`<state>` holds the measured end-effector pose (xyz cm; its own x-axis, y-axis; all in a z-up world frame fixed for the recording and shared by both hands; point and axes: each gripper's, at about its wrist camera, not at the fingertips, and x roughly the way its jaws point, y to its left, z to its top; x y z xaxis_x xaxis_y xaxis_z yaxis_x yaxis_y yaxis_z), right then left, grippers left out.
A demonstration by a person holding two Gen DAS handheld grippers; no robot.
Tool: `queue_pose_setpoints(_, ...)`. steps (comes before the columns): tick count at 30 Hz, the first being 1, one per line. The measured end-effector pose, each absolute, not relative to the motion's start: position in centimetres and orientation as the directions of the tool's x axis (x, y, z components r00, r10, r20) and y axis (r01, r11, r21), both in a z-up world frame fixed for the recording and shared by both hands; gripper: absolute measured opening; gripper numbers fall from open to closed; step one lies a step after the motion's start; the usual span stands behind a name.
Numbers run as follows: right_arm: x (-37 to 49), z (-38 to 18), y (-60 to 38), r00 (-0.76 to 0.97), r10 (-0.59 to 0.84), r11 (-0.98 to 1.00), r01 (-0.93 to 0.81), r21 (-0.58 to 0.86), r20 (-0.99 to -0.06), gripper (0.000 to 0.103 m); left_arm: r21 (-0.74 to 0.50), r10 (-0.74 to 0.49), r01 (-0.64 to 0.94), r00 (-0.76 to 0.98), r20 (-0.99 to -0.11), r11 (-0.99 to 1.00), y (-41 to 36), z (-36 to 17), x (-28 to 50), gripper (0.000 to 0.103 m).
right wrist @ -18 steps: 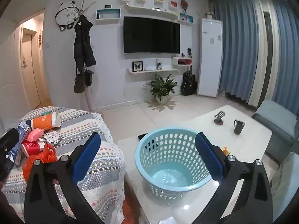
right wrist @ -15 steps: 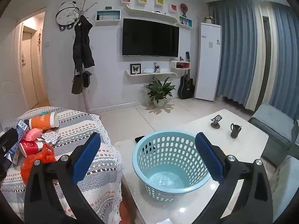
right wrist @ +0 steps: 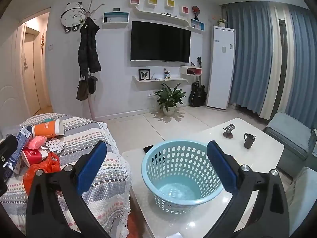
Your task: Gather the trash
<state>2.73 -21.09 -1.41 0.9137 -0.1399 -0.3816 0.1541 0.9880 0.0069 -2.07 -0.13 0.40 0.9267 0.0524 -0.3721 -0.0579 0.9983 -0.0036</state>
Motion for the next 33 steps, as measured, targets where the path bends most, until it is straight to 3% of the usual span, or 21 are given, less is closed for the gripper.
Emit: queue_pose_setpoints(33,2.62,-1.79,-20.38,0.921,-0.125,0.990,0.140,0.015,-0.370,0.096,-0.015,0.050,-0.059,0.930,-0.364,0.998,0.35,0.61,-1.99,0.096)
